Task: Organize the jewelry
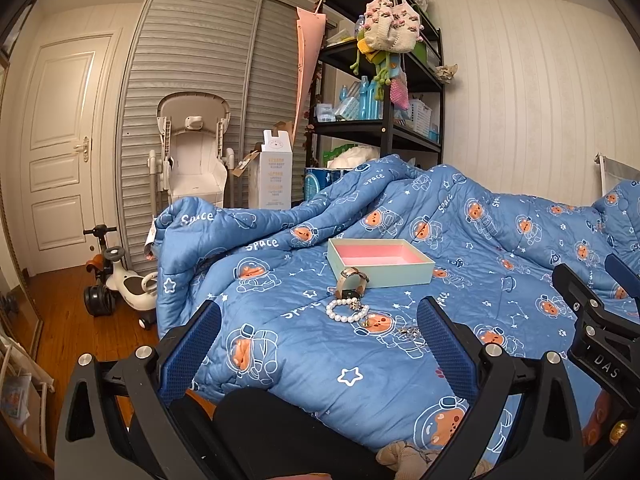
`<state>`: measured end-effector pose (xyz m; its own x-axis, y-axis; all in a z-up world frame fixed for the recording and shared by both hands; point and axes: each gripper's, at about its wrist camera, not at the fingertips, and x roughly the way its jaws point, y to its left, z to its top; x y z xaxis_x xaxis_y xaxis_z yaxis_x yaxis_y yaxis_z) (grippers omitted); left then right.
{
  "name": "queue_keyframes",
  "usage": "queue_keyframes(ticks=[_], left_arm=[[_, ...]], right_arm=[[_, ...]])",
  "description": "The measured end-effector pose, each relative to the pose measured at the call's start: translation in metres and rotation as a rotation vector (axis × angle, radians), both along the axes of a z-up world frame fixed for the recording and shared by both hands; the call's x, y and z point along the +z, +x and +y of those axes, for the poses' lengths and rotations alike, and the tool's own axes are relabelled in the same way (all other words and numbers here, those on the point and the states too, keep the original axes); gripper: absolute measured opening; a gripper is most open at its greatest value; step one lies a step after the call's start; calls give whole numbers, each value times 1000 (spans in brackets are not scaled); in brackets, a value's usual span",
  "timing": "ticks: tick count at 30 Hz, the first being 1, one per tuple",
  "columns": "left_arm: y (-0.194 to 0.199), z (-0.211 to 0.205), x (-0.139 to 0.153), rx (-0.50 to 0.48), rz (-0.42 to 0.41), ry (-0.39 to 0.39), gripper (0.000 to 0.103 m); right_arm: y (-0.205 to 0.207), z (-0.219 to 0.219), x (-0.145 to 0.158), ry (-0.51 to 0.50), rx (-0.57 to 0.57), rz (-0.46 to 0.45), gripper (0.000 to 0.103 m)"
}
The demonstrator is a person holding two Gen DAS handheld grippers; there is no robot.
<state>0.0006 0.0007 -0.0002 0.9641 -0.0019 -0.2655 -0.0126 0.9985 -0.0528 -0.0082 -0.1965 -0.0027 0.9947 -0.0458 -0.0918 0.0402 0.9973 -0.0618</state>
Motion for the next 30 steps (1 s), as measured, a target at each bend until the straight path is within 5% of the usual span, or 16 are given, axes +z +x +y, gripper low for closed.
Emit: queue_keyframes(ticks=[30], left_arm=[[0, 0, 0, 0, 2, -1, 96]], right_arm=[[-2, -6, 2, 8, -8, 0, 98]])
